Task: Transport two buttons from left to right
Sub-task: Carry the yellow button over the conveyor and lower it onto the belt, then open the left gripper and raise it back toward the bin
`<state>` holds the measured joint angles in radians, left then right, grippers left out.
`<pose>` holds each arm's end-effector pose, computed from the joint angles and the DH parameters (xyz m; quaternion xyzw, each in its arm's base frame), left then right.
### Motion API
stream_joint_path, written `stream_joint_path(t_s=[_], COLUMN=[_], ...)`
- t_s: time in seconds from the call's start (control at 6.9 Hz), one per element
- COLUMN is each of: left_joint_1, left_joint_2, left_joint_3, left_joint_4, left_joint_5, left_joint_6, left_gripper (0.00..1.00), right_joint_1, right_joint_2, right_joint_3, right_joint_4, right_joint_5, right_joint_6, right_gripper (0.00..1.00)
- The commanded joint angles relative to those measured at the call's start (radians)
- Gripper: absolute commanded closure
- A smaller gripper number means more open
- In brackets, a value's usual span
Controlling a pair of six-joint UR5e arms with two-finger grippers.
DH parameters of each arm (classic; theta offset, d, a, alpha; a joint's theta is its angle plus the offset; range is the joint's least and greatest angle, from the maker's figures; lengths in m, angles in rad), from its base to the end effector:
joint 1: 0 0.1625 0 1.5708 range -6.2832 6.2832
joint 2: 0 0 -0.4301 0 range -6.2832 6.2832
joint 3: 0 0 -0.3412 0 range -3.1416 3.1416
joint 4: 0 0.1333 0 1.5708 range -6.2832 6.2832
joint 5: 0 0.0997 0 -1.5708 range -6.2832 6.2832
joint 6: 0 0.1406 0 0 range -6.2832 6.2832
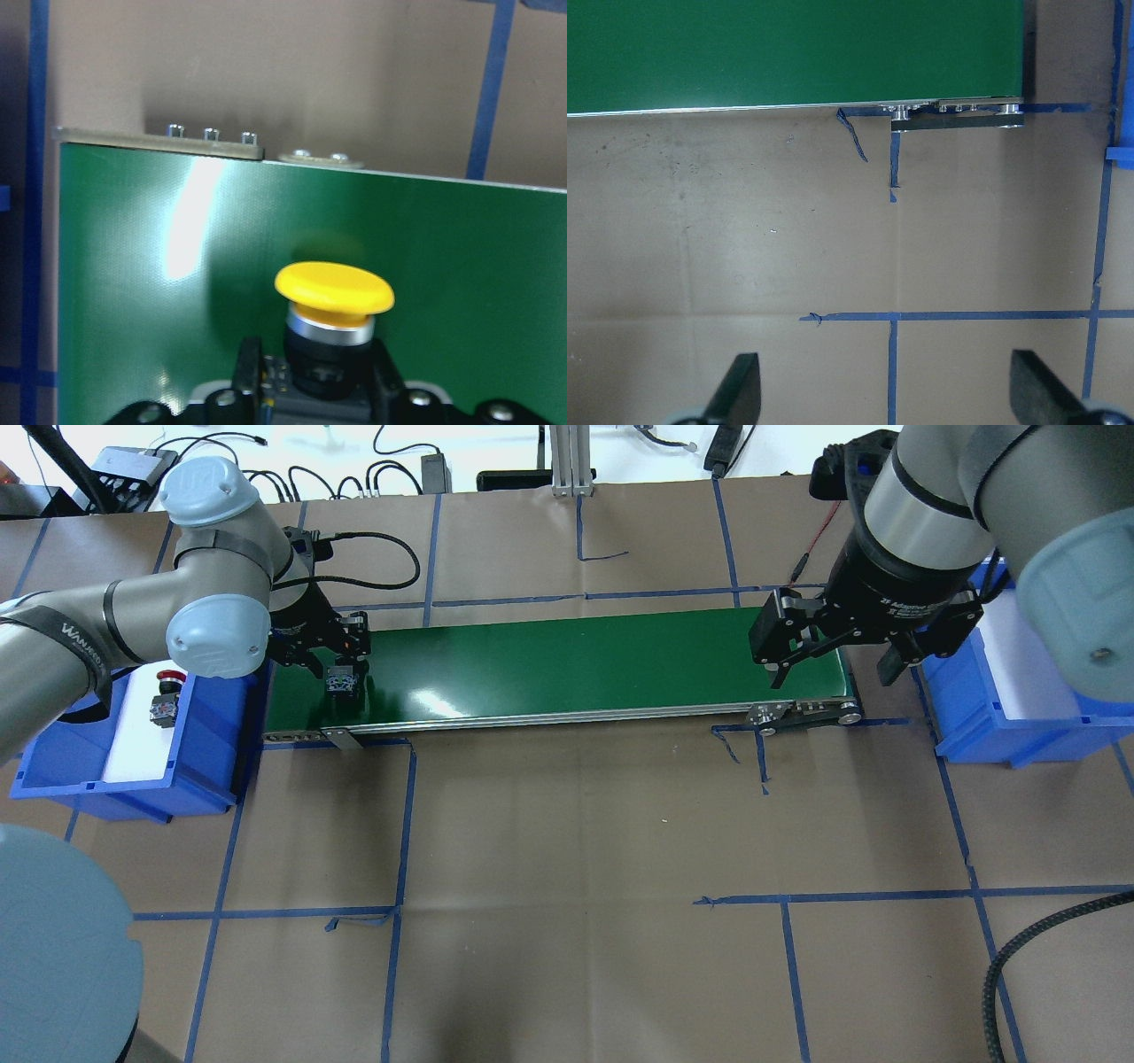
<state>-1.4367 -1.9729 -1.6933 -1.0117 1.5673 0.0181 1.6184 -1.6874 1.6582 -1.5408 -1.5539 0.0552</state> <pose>-0.0566 -0.5809 0.2503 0.0579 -0.9982 0.0173 0.0004 0.1541 -0.3837 0.4590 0.0038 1.0000 0.0008 0.0084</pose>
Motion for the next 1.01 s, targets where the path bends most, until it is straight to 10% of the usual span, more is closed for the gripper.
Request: stream_joint_path(t_s=[0.0, 0.87], left_joint_1=[-0.002, 0.012], left_joint_2=[0.037, 0.198], left_joint_3=[0.024, 0.193], left_joint_4=[-0.016, -0.395], left_joint_5=[-0.001, -0.001], left_joint_6=[0.006, 0.014], left_gripper=[0.00, 0.00], right_joint_1=[0.000, 0.000], right_joint_2=[0.000, 0.000], right_joint_3=[0.000, 0.000], right_joint_4=[0.001, 0.001], right_joint_5=[0.000, 0.000], right_joint_6=[0.000, 0.000], right_gripper=[0.00, 0.00])
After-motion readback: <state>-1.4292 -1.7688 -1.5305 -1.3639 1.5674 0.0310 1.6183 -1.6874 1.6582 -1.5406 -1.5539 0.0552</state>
